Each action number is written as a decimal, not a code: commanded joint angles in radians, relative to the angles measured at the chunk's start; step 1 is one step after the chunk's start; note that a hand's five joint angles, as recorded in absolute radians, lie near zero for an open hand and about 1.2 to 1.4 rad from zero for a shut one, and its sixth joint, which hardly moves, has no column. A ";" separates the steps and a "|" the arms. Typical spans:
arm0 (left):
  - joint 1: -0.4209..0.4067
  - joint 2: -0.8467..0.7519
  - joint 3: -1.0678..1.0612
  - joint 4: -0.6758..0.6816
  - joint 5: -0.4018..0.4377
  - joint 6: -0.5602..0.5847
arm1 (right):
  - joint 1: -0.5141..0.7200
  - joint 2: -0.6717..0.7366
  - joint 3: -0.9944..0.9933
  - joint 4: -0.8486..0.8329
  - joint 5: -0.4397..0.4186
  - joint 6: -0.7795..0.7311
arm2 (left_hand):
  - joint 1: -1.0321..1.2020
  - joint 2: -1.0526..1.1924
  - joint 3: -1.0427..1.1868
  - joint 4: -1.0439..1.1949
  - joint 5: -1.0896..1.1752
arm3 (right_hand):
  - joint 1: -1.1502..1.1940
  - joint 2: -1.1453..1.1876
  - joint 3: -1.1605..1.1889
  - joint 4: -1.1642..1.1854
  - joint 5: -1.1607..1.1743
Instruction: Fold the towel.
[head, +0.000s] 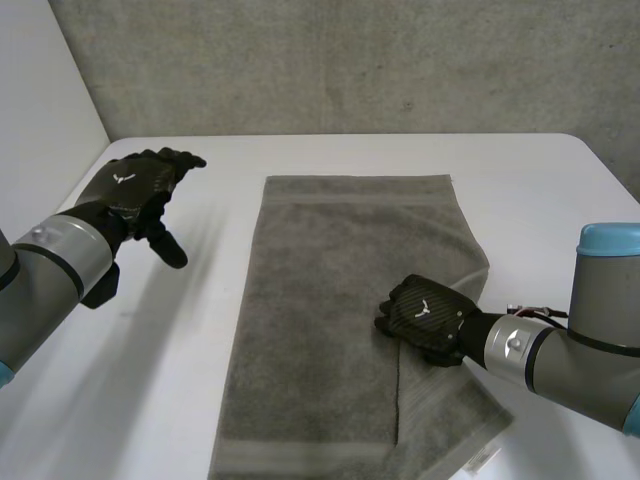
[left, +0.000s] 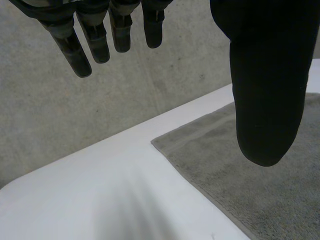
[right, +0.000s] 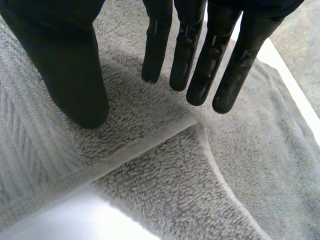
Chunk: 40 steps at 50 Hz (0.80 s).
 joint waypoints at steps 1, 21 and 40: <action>-0.001 0.000 -0.008 -0.001 0.001 0.000 | -0.009 0.009 -0.015 0.012 0.005 -0.010 | 0.021 0.021 0.021 0.021 0.009 | 0.652 0.558 0.551 0.554 0.578; -0.009 -0.002 -0.016 0.000 0.012 0.007 | 0.062 -0.251 -0.218 0.031 0.053 0.404 | 0.045 0.045 0.044 0.044 0.032 | 0.777 0.682 0.676 0.678 0.703; -0.067 -0.074 -0.063 -0.004 0.096 0.008 | 0.136 -0.279 -0.301 0.040 0.289 0.485 | 0.045 0.045 0.044 0.044 0.032 | 0.777 0.682 0.676 0.678 0.703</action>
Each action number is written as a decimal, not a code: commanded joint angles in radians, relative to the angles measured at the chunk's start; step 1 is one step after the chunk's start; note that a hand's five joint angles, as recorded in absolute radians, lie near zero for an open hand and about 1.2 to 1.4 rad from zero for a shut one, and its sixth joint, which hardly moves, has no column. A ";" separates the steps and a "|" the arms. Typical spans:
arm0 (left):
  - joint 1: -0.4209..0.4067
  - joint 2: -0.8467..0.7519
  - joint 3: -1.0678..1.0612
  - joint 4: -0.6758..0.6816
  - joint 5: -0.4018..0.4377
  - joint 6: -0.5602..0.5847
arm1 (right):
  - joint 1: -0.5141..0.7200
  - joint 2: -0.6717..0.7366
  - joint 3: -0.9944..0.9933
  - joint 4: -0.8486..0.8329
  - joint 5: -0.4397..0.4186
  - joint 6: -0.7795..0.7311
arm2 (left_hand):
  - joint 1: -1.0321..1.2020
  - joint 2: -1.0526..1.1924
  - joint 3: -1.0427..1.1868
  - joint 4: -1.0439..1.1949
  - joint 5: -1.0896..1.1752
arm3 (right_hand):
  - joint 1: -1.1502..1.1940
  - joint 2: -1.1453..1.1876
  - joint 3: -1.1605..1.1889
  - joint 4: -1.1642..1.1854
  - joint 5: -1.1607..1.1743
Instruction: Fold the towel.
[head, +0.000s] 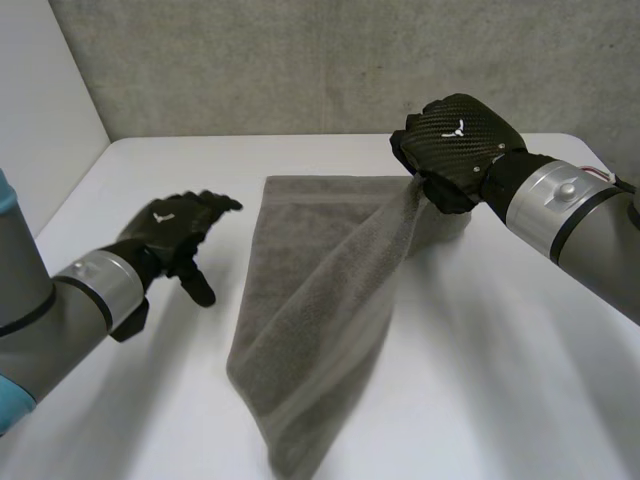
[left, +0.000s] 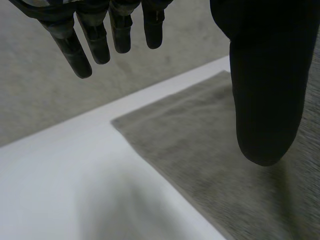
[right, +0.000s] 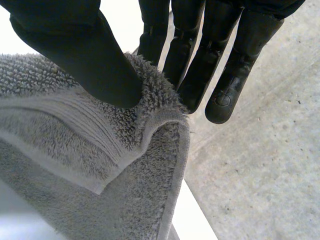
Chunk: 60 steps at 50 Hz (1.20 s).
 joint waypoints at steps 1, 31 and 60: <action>-0.014 -0.003 -0.008 -0.002 0.037 -0.007 | 0.040 0.036 0.002 0.003 0.039 0.002 | 0.035 0.034 0.033 0.033 0.032 | 0.445 0.221 0.217 0.203 0.253; -0.014 0.059 0.053 -0.117 0.001 -0.327 | 0.413 0.274 -0.176 -0.003 0.289 0.132 | 0.084 0.084 0.083 0.083 0.082 | 0.443 0.219 0.215 0.201 0.251; -0.329 -0.392 0.634 -0.301 -0.290 -0.332 | -0.092 0.310 -0.149 0.112 -0.015 0.067 | 0.214 0.213 0.212 0.212 0.211 | -0.370 -0.594 -0.598 -0.612 -0.562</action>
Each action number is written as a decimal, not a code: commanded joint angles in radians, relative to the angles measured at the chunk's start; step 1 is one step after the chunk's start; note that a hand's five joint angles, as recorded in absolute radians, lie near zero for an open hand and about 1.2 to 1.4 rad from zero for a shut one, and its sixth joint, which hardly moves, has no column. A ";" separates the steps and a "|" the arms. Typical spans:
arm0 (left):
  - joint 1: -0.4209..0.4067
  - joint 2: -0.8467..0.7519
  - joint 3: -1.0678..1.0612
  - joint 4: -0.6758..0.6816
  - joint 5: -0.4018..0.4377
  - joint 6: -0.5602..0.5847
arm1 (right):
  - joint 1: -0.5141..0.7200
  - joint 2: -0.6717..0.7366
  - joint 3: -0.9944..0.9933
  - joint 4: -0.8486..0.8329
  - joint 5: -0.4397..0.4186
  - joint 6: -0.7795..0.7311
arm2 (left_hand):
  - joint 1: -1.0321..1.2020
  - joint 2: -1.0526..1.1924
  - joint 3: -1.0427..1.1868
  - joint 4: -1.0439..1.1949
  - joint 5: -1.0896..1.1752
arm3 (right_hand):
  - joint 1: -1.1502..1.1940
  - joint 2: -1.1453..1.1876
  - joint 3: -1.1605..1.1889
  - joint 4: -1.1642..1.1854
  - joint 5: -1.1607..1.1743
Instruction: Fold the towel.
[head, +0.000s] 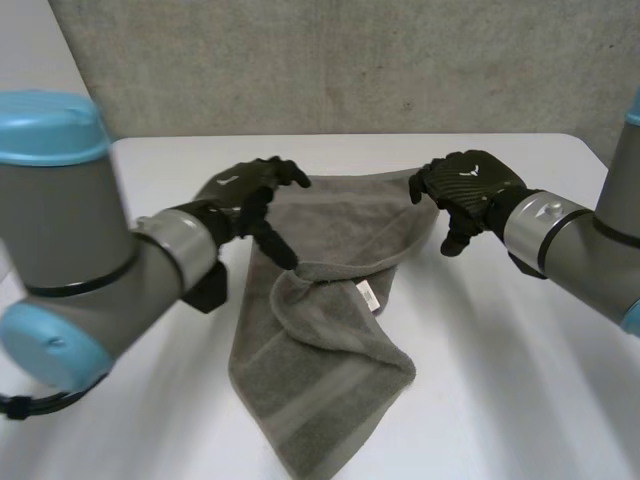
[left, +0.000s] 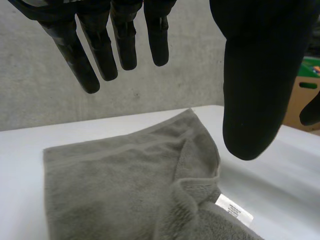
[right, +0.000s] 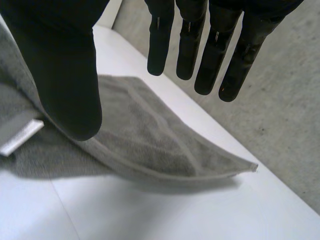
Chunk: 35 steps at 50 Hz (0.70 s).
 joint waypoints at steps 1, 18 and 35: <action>-0.087 -0.283 0.310 -0.189 -0.177 0.047 | -0.042 0.159 -0.099 0.008 -0.111 -0.105 | 0.039 0.039 0.040 0.039 0.038 | 0.109 0.043 0.053 0.051 0.052; -0.120 -0.556 0.572 -0.220 -0.275 0.233 | 0.004 0.429 -0.230 -0.223 -0.122 -0.118 | 0.072 0.072 0.072 0.071 0.070 | 0.097 0.032 0.042 0.039 0.040; -0.123 -0.516 0.550 -0.151 -0.295 0.252 | 0.052 0.642 -0.454 -0.262 -0.101 -0.092 | 1.025 1.025 1.026 1.025 1.024 | 0.924 0.858 0.869 0.866 0.867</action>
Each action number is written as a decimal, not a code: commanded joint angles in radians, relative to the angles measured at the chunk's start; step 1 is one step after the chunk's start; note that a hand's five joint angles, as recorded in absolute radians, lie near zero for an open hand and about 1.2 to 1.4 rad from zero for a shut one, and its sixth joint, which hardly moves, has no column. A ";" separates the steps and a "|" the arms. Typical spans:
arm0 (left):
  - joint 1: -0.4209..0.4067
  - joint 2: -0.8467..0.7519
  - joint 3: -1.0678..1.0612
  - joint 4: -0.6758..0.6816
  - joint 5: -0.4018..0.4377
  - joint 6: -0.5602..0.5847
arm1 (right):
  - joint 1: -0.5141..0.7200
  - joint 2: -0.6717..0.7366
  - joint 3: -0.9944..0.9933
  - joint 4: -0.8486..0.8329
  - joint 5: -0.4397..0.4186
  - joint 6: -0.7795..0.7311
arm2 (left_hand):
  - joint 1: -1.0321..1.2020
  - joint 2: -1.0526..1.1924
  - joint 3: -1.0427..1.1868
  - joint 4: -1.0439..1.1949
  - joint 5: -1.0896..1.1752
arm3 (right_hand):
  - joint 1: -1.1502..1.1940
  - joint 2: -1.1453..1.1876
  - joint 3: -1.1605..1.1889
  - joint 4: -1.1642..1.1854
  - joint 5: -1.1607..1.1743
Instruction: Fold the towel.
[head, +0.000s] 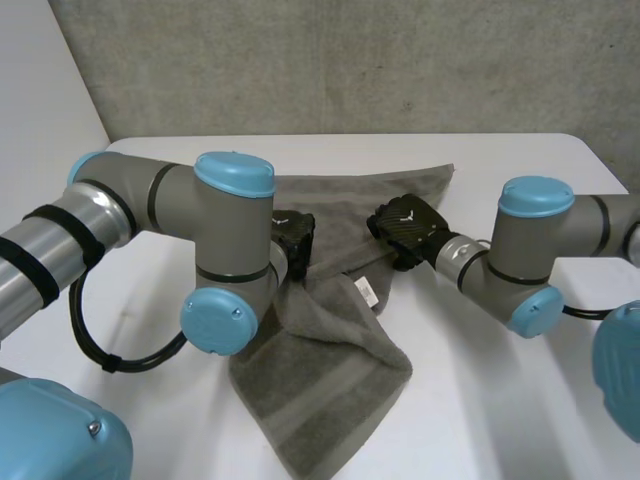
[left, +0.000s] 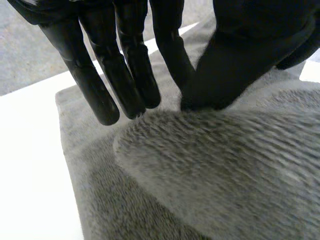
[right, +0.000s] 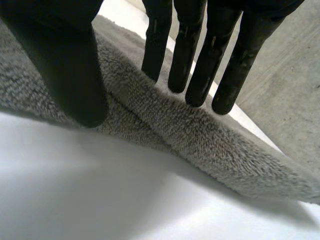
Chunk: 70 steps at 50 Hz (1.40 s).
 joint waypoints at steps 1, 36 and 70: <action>-0.007 0.088 -0.053 0.031 -0.019 -0.004 | 0.005 0.040 -0.103 0.004 0.011 0.055 | 0.310 0.308 0.310 0.315 0.317 | 0.688 0.562 0.581 0.581 0.608; -0.067 0.287 -0.259 0.086 0.042 -0.244 | -0.047 -0.589 0.406 0.400 0.121 -0.172 | -0.718 -0.719 -0.717 -0.712 -0.710 | 0.688 0.562 0.581 0.581 0.608; 0.020 0.079 -0.016 0.045 0.116 -0.190 | -0.044 -0.601 0.431 0.429 0.141 -0.331 | 0.310 0.308 0.310 0.315 0.317 | 0.688 0.562 0.581 0.581 0.608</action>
